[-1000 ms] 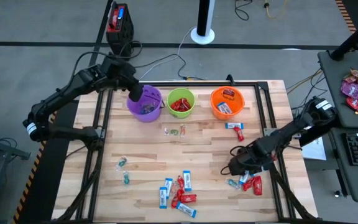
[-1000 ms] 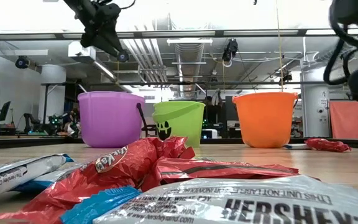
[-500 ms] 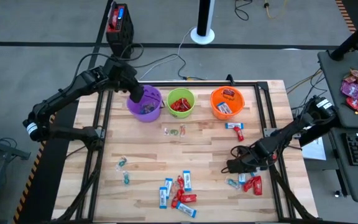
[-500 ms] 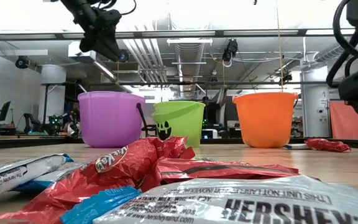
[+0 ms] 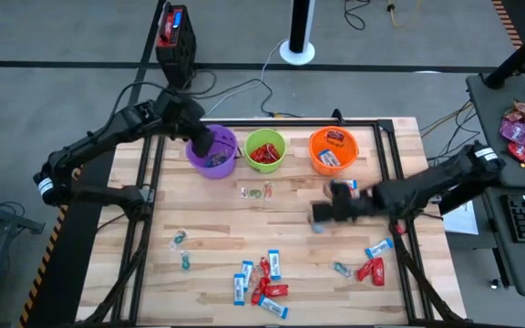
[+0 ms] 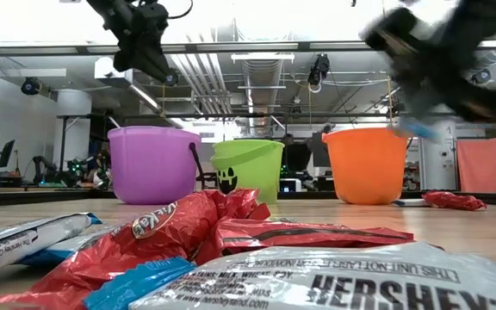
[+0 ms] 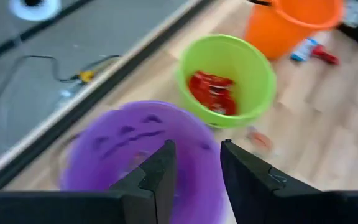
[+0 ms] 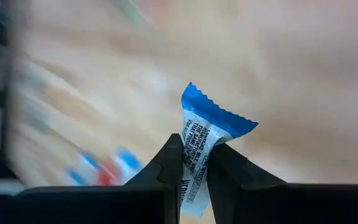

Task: Sort candy by brand, put in halloween buckets
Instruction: Put the white chocolate bar into the orange bucket, then put the green gummy candy into the purple bucket

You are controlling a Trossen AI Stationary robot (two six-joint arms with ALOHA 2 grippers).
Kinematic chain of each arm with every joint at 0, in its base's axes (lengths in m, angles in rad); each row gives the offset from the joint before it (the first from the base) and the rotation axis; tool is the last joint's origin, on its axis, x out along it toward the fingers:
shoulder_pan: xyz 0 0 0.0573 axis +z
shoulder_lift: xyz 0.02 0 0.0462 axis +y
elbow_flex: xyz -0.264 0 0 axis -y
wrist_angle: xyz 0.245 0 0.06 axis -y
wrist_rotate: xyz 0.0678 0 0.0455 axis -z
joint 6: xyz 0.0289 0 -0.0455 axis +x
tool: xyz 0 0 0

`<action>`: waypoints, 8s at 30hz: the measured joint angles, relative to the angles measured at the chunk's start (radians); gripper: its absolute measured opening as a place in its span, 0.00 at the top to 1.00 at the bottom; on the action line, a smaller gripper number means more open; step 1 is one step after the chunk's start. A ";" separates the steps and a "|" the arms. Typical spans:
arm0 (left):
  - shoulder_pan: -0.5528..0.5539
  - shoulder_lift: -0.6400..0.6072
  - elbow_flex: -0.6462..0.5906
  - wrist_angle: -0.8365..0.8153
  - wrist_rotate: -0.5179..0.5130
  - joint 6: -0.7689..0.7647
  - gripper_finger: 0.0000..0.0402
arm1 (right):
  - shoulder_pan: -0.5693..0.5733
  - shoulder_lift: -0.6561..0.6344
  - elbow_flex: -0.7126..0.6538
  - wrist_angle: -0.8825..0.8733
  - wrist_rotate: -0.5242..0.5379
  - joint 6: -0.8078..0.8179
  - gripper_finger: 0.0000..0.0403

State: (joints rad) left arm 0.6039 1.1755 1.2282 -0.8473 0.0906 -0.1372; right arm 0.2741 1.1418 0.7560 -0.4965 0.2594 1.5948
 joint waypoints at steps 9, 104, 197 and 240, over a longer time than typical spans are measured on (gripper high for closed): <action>-0.318 0.000 0.000 -0.112 0.054 -0.067 0.73 | -0.493 0.069 0.467 -0.421 0.045 -0.699 0.92; -1.085 0.644 0.037 0.020 -0.201 -1.438 0.79 | -0.841 0.293 0.700 -0.745 -0.137 -1.465 0.49; -0.778 0.134 0.103 -0.241 -0.464 -0.461 0.53 | -0.876 0.349 0.679 -0.802 -0.151 -1.195 0.58; -0.527 0.664 -0.229 0.599 -0.280 0.252 0.64 | -0.690 0.281 0.677 -0.718 -0.161 -0.993 0.57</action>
State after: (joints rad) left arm 0.0765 1.8394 0.9989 -0.2485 -0.1898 0.1153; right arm -0.4164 1.4231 1.4330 -1.2140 0.0986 0.6017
